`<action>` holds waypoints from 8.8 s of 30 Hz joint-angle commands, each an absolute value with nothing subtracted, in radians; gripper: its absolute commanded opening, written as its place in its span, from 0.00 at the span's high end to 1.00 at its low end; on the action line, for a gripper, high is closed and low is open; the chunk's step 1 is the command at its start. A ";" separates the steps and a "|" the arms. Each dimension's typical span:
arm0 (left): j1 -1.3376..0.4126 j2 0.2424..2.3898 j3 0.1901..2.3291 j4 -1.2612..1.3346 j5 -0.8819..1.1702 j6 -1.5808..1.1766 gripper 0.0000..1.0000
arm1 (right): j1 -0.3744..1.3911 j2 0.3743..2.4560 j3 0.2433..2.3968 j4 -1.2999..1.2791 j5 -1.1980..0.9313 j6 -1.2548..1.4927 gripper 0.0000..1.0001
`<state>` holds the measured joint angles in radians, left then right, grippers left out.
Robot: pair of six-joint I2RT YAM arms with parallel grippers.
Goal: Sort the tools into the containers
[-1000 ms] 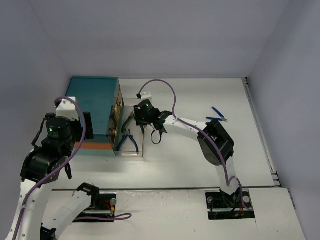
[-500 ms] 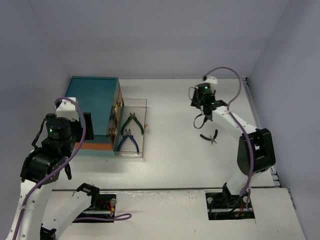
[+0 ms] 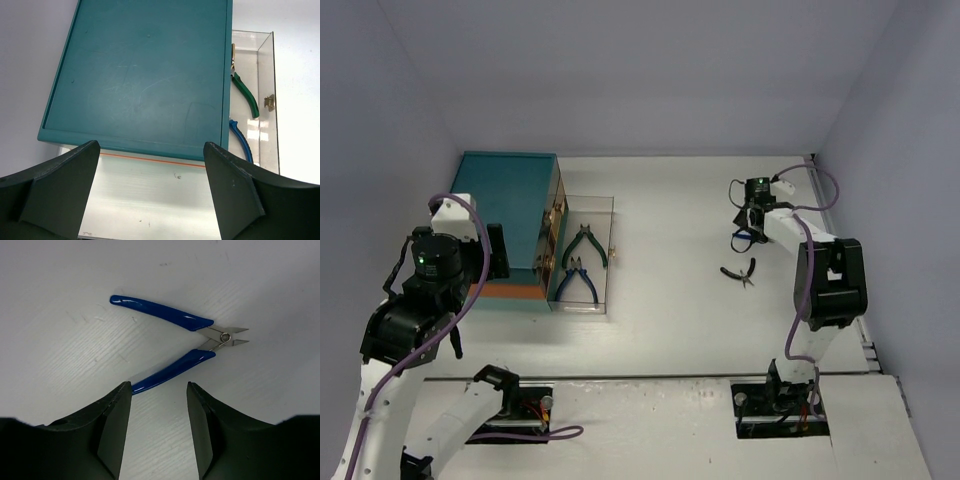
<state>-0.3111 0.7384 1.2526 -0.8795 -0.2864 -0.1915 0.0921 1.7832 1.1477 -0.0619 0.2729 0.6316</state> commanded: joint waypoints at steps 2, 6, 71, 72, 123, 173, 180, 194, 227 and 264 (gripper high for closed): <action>-0.305 0.741 1.266 -0.844 -0.288 -0.207 0.19 | 0.087 1.864 1.211 -0.100 0.327 0.770 0.56; -0.305 0.735 1.258 -0.845 -0.291 -0.204 0.19 | 0.086 1.903 1.227 -0.103 0.347 0.808 0.58; -0.304 0.696 1.239 -0.853 -0.317 -0.173 0.19 | 0.806 1.801 1.415 0.031 0.278 0.378 0.52; -0.306 0.697 1.242 -0.853 -0.314 -0.175 0.19 | 0.785 1.764 1.386 0.025 0.287 0.380 0.52; -0.307 0.703 1.241 -0.843 -0.282 -0.191 0.19 | 0.441 1.699 1.079 -0.206 0.067 0.318 1.00; -0.306 0.726 1.254 -0.846 -0.252 -0.202 0.19 | 0.182 1.612 0.939 -0.229 0.110 0.455 1.00; -0.307 0.747 1.263 -0.845 -0.257 -0.203 0.19 | 0.379 1.535 1.178 -0.221 0.074 0.425 1.00; -0.303 0.768 1.276 -0.850 -0.295 -0.219 0.19 | 0.848 2.007 1.850 -0.175 0.031 0.327 0.99; -0.302 0.990 1.260 -0.734 -0.255 -0.268 0.19 | 0.700 2.040 1.554 -0.125 0.076 0.402 0.71; -0.299 0.912 1.236 -0.718 -0.255 -0.280 0.19 | 0.815 2.021 1.547 0.416 -0.168 0.453 0.54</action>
